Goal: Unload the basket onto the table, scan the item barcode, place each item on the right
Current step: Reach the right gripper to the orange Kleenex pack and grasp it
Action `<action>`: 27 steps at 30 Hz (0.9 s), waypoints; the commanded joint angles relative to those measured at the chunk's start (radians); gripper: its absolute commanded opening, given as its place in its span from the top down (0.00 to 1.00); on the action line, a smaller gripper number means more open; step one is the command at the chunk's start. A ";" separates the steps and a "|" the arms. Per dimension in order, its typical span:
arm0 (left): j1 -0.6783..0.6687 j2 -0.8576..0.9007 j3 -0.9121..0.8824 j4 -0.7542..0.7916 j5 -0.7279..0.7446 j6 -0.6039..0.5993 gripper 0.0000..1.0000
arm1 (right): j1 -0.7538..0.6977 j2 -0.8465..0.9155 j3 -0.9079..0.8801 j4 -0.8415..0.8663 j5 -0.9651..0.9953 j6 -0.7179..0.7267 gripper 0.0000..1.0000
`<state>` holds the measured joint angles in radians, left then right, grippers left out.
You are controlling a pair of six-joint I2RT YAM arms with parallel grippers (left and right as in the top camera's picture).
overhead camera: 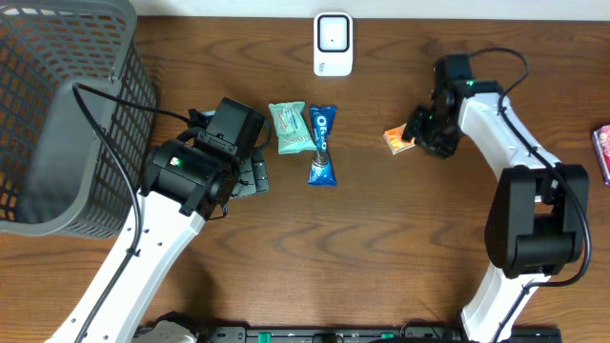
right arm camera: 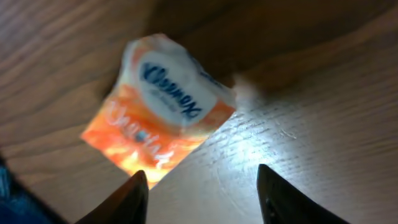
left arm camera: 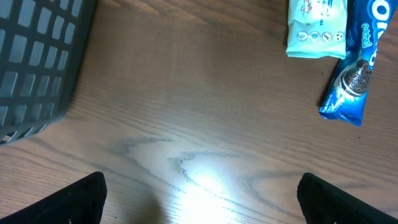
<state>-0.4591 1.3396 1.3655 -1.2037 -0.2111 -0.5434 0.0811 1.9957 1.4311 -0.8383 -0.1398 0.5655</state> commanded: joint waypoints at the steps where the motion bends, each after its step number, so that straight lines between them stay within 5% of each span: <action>1: 0.003 0.007 -0.002 -0.003 -0.002 -0.004 0.02 | -0.010 -0.006 -0.057 0.053 -0.002 0.122 0.54; 15: 0.003 0.007 -0.002 -0.003 -0.002 -0.004 0.02 | -0.011 -0.006 -0.167 0.285 -0.051 0.156 0.64; 27: 0.003 0.007 -0.002 -0.003 -0.002 -0.004 0.02 | -0.083 -0.047 -0.159 0.317 -0.222 0.151 0.61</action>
<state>-0.4591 1.3396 1.3655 -1.2037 -0.2111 -0.5434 0.0280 1.9919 1.2797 -0.5240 -0.3092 0.7082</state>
